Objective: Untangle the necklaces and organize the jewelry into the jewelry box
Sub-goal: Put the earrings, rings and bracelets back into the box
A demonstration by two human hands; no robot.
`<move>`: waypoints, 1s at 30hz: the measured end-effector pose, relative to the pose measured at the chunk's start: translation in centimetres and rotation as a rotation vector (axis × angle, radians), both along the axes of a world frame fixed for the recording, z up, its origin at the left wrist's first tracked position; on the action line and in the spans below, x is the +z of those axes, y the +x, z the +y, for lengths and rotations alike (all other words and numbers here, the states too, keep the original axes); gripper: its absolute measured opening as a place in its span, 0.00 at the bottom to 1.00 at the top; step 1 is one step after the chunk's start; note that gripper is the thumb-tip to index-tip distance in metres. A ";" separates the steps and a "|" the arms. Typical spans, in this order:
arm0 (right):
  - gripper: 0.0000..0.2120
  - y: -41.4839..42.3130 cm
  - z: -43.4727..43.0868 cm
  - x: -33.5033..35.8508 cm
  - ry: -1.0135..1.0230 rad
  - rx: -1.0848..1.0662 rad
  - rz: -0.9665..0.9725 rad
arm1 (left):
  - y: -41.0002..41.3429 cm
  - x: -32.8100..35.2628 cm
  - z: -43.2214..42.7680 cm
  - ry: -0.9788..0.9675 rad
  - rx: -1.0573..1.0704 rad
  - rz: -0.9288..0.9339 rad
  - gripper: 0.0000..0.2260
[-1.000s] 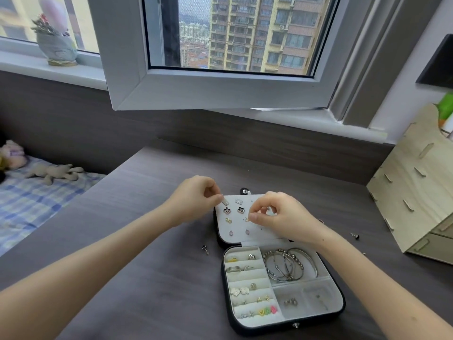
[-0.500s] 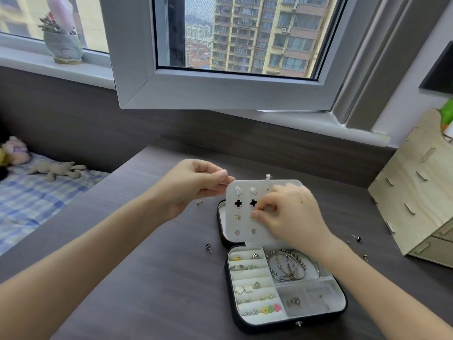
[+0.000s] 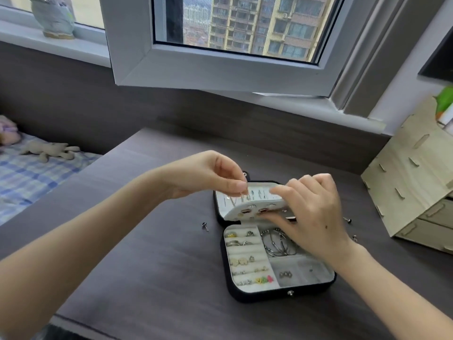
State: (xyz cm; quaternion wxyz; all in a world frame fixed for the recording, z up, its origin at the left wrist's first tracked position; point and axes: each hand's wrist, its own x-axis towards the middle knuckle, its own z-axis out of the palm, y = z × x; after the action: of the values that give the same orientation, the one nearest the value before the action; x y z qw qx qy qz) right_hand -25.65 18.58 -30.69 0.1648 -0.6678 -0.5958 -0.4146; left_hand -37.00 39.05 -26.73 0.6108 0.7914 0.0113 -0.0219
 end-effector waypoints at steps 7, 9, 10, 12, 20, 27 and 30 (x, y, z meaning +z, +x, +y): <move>0.15 -1.0 -1.1 -2.2 0.138 0.018 -0.144 | 1.6 -2.8 -1.0 0.261 -0.062 0.006 0.03; 0.13 -1.0 -1.2 -2.4 0.151 0.010 -0.156 | 1.7 -3.0 -1.2 0.249 -0.087 -0.001 0.03; 0.13 -1.0 -1.1 -2.4 0.155 0.007 -0.160 | 1.8 -3.1 -1.3 0.246 -0.098 -0.005 0.03; 0.14 -1.0 -1.1 -2.5 0.161 0.001 -0.166 | 2.0 -3.3 -1.5 0.237 -0.113 -0.012 0.03; 0.15 -0.9 -1.0 -2.6 0.168 -0.013 -0.166 | 2.5 -3.7 -1.4 0.193 -0.115 -0.040 0.04; 0.18 -0.8 -0.9 -2.5 0.178 -0.015 -0.149 | 2.7 -3.4 -1.4 0.258 -0.125 -0.069 0.04; 0.18 -0.8 -0.8 -2.3 0.186 -0.013 -0.132 | 2.7 -3.0 -1.5 0.367 -0.142 -0.122 0.03</move>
State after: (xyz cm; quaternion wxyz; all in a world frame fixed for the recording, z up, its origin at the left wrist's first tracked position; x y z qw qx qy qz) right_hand -26.50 17.77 -33.02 0.1838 -0.6247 -0.5601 -0.5121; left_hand -34.28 37.55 -29.75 0.4529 0.8880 -0.0779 -0.0145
